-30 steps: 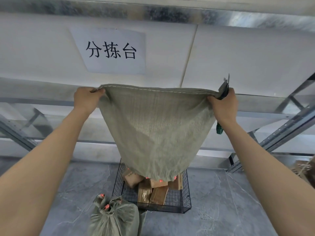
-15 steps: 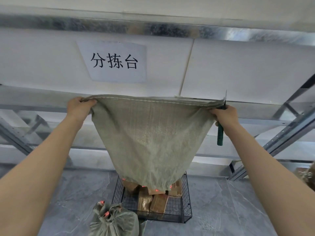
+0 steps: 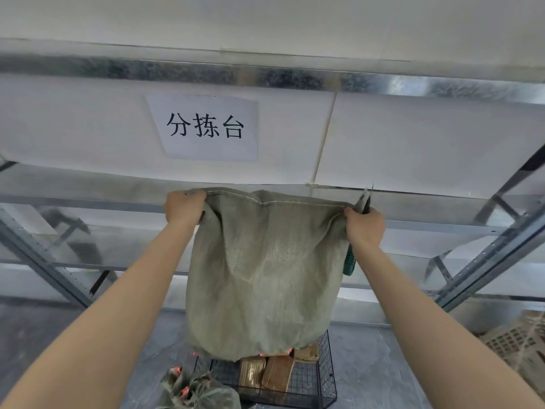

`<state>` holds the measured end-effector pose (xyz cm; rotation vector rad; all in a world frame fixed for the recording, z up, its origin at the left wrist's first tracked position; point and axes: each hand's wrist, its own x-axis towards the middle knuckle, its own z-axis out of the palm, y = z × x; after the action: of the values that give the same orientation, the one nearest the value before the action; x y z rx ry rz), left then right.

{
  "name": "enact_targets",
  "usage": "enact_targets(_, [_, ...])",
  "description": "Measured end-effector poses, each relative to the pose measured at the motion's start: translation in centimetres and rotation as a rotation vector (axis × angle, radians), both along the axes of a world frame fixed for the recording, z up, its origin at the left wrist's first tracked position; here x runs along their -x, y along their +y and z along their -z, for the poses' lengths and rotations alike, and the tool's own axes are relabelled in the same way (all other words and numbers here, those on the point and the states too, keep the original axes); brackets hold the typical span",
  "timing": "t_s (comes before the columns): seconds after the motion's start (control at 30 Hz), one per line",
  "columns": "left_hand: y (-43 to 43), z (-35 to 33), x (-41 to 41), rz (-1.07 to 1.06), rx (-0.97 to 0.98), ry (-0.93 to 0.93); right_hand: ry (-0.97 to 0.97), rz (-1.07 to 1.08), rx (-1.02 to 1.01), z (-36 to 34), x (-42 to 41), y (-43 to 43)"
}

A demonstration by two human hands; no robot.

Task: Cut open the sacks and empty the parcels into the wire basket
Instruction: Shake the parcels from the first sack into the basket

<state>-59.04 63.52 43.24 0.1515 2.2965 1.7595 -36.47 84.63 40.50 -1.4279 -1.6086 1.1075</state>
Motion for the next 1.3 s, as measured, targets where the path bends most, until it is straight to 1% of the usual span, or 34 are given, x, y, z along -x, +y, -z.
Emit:
enact_targets(0.07, [0.6,0.1,-1.2,0.055,-0.007,-0.017,0.044,0.013,-0.014,-0.1,0.8,-1.1])
enact_targets(0.13, [1.3,0.2,-2.6,0.115,-0.035,-0.032,0.124,-0.059,0.021,-0.2,1.7,-2.2])
enact_targets(0.2, [2.1,0.2,-4.1,0.202,-0.036,-0.035,0.165,-0.156,0.055,-0.3,2.4,-3.2])
enact_targets(0.33, [3.4,-0.1,-6.9,0.362,-0.006,0.005,0.159,-0.339,0.087,-0.8,3.4,-5.1])
enact_targets(0.5, [4.3,-0.6,-9.4,0.525,-0.019,0.084,0.17,-0.479,0.149,-1.7,4.3,-6.9])
enact_targets(0.6, [4.7,-0.7,-10.1,0.57,-0.038,0.118,0.239,-0.535,0.196,-2.1,4.3,-7.4])
enact_targets(0.67, [4.6,-1.2,-10.5,0.578,-0.067,0.105,0.269,-0.587,0.235,-2.6,4.0,-7.4])
enact_targets(0.8, [4.3,-1.8,-10.7,0.593,-0.058,0.071,0.219,-0.78,0.266,-3.5,3.2,-7.2])
enact_targets(0.93, [4.0,-2.8,-11.0,0.632,-0.144,-0.021,0.207,-0.758,0.249,-3.6,3.0,-6.5])
enact_targets(1.0, [3.8,-3.2,-11.1,0.667,-0.149,-0.003,0.212,-0.773,0.24,-3.8,2.9,-6.1])
enact_targets(1.1, [3.6,-3.2,-10.9,0.732,-0.145,0.026,0.156,-0.803,0.16,-4.2,2.9,-6.0])
enact_targets(1.17, [3.5,-3.3,-10.8,0.772,-0.164,0.026,0.177,-0.744,0.127,-4.4,2.9,-6.0])
enact_targets(1.23, [3.3,-3.5,-10.5,0.688,-0.201,0.064,0.253,-0.638,0.156,-4.4,3.0,-5.6])
enact_targets(1.3, [2.8,-3.5,-9.7,0.494,-0.211,0.166,0.315,-0.566,0.222,-4.4,2.9,-5.1])
